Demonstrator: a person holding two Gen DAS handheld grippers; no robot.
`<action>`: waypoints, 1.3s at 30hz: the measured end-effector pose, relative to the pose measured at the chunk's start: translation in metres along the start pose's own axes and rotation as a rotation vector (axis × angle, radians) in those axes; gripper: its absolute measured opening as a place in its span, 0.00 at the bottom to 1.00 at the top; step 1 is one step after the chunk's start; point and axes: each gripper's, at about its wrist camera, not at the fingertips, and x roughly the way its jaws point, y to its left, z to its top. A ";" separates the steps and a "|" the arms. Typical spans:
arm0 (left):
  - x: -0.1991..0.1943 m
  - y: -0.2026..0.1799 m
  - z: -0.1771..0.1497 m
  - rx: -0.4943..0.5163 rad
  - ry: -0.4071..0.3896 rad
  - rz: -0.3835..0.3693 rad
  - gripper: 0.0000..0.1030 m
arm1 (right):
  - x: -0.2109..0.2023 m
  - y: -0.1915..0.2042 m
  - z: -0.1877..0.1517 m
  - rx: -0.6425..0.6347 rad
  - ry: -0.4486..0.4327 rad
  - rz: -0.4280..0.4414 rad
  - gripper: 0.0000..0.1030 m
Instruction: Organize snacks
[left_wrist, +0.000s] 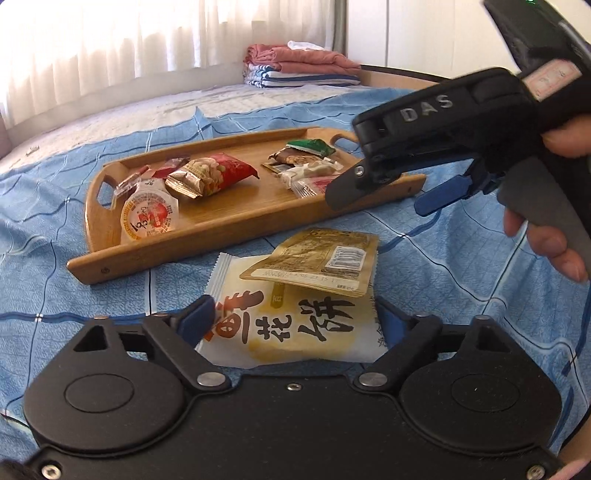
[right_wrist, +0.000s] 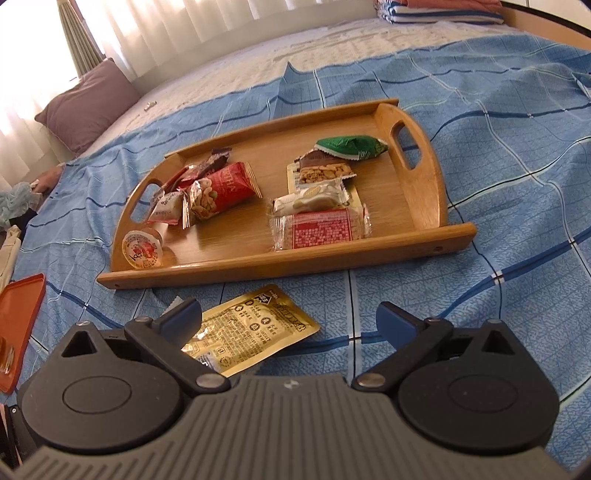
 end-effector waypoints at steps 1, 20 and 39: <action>-0.002 0.000 0.000 0.005 -0.006 -0.007 0.78 | 0.002 0.001 0.001 0.007 0.014 -0.002 1.00; -0.054 0.031 -0.032 0.040 -0.002 0.019 0.77 | 0.044 0.042 0.011 0.003 0.157 -0.082 1.00; -0.091 0.079 -0.054 -0.036 0.005 0.133 0.90 | 0.079 0.092 0.010 -0.230 0.130 -0.180 1.00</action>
